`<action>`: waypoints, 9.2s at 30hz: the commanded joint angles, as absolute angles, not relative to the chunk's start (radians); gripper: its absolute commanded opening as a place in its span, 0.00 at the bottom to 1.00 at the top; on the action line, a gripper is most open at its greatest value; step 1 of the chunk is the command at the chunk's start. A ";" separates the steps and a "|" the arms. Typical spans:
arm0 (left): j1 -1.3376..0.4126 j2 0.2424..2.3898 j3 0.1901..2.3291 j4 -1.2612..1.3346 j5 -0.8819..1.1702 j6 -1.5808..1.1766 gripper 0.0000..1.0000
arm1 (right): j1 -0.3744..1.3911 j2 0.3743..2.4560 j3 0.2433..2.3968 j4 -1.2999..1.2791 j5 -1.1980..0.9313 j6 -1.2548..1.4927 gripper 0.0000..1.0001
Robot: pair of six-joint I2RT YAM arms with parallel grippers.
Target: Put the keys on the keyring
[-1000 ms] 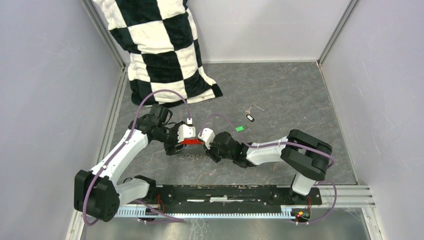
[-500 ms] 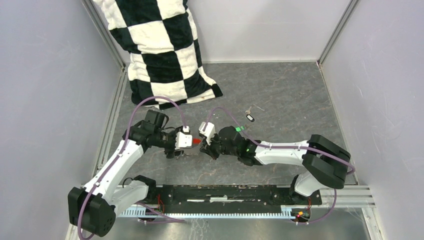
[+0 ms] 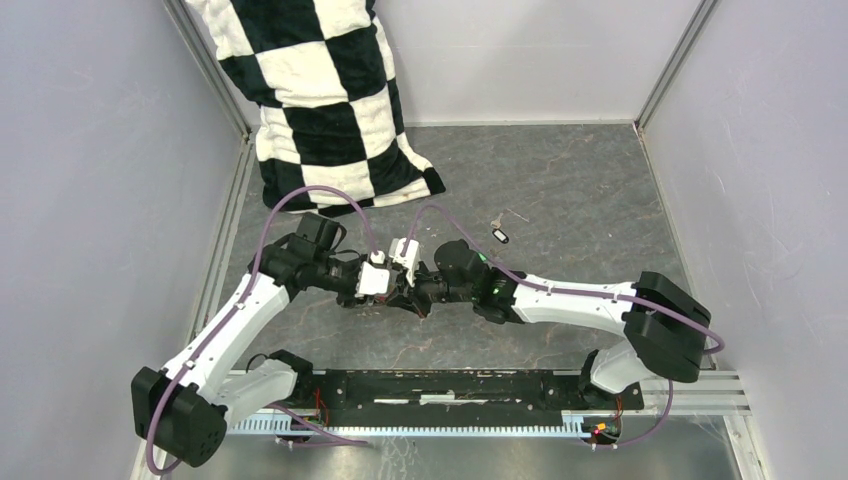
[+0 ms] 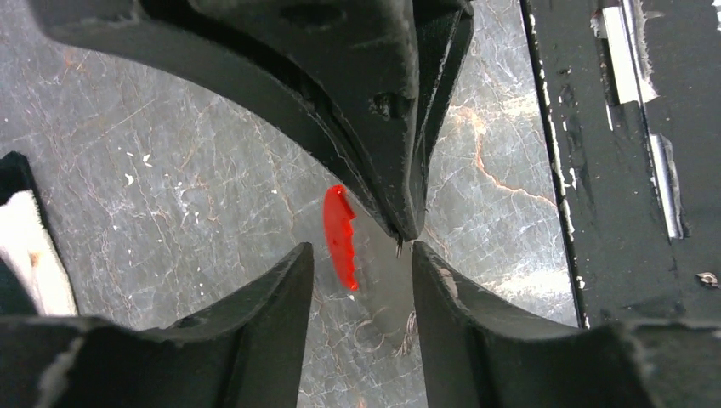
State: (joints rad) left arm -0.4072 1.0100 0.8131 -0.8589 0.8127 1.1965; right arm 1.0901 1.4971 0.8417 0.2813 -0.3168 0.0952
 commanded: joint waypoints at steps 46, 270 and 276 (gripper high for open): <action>-0.417 0.956 1.019 -0.890 1.012 0.812 0.31 | 1.084 1.201 0.916 0.196 -0.319 0.029 0.00; -0.499 0.924 0.968 -0.278 1.150 0.178 0.14 | 0.873 1.069 0.930 0.238 -0.678 0.089 0.01; -0.499 0.913 0.957 -0.261 1.148 0.147 0.20 | 0.873 1.065 0.919 0.261 -0.680 0.101 0.01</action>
State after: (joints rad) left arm -0.4934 0.9344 0.9638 -0.3176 1.1519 0.2077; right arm 0.8730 1.0809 0.9218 0.1875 -0.6739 0.0830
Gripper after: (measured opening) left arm 0.183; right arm 0.010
